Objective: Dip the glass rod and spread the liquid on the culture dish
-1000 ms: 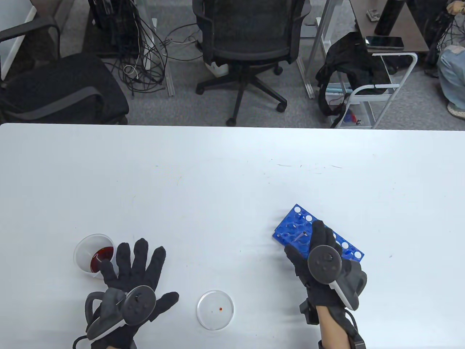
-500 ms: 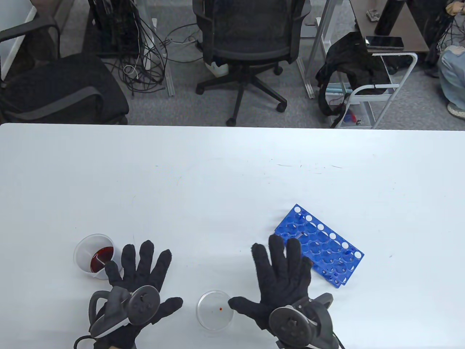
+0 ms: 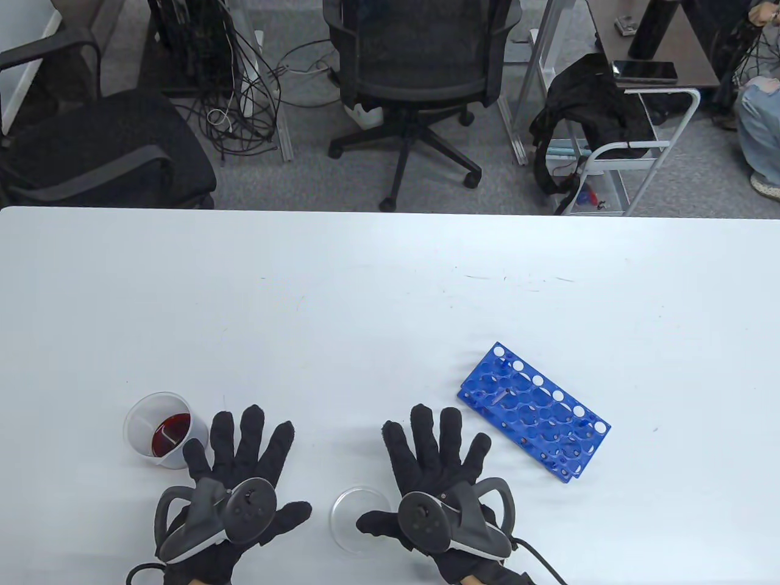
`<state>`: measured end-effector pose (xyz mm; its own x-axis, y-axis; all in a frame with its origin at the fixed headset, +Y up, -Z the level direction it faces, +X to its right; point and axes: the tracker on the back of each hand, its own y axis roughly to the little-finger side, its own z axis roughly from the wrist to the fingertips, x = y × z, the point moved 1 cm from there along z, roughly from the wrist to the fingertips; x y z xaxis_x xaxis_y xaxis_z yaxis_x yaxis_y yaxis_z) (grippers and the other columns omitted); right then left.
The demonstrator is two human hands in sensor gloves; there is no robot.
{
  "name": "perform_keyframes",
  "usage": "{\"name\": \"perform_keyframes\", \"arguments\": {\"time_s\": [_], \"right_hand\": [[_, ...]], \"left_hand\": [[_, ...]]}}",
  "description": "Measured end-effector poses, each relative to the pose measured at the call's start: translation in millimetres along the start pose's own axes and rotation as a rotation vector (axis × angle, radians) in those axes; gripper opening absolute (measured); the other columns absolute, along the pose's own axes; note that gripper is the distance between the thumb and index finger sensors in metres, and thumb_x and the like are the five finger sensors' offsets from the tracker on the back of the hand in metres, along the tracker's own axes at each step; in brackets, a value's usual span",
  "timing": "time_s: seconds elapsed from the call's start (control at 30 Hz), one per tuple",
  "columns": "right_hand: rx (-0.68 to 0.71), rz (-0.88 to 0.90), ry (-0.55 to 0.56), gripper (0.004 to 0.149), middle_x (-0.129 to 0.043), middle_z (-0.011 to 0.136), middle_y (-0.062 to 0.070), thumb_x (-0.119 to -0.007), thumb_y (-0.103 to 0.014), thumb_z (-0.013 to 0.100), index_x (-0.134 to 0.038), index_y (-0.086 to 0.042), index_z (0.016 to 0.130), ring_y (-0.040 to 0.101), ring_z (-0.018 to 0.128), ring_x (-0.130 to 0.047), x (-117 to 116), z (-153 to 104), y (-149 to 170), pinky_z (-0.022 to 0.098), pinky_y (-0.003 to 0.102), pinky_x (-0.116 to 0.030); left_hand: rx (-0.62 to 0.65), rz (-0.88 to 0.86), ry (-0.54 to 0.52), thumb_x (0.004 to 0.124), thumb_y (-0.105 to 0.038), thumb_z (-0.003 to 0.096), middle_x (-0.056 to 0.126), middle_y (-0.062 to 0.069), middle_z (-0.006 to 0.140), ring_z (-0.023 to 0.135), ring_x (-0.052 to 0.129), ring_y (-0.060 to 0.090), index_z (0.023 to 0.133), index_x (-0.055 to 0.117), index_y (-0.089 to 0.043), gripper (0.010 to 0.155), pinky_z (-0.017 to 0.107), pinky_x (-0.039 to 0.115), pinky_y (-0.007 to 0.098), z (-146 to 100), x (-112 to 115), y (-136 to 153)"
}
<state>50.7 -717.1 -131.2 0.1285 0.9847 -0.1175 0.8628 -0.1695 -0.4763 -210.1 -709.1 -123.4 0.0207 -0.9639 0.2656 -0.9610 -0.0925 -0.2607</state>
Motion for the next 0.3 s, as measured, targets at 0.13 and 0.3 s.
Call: {"name": "perform_keyframes", "arguments": {"time_s": [0.13,0.3], "right_hand": [[0.003,0.003,-0.025,0.112,0.012,0.111,0.03,-0.057,-0.08,0.045,0.007,-0.015,0.111,0.067,0.095,0.004,-4.7,-0.9,1.8,0.054,0.091,-0.016],[-0.002,0.008,-0.024,0.112,0.011,0.111,0.03,-0.057,-0.079,0.045,0.006,-0.015,0.111,0.067,0.095,0.004,-4.7,-3.5,2.9,0.055,0.091,-0.016]], "left_hand": [[0.003,0.005,0.01,0.054,-0.084,0.0443,-0.007,0.022,0.118,0.106,0.002,0.064,0.112,-0.005,-0.033,0.103,0.067,0.021,0.087,0.7,1.8,-3.0],[0.006,0.017,0.01,0.054,-0.084,0.0443,-0.007,0.021,0.118,0.106,0.002,0.064,0.112,-0.005,-0.033,0.103,0.067,0.021,0.086,0.7,2.6,-5.0]]}}
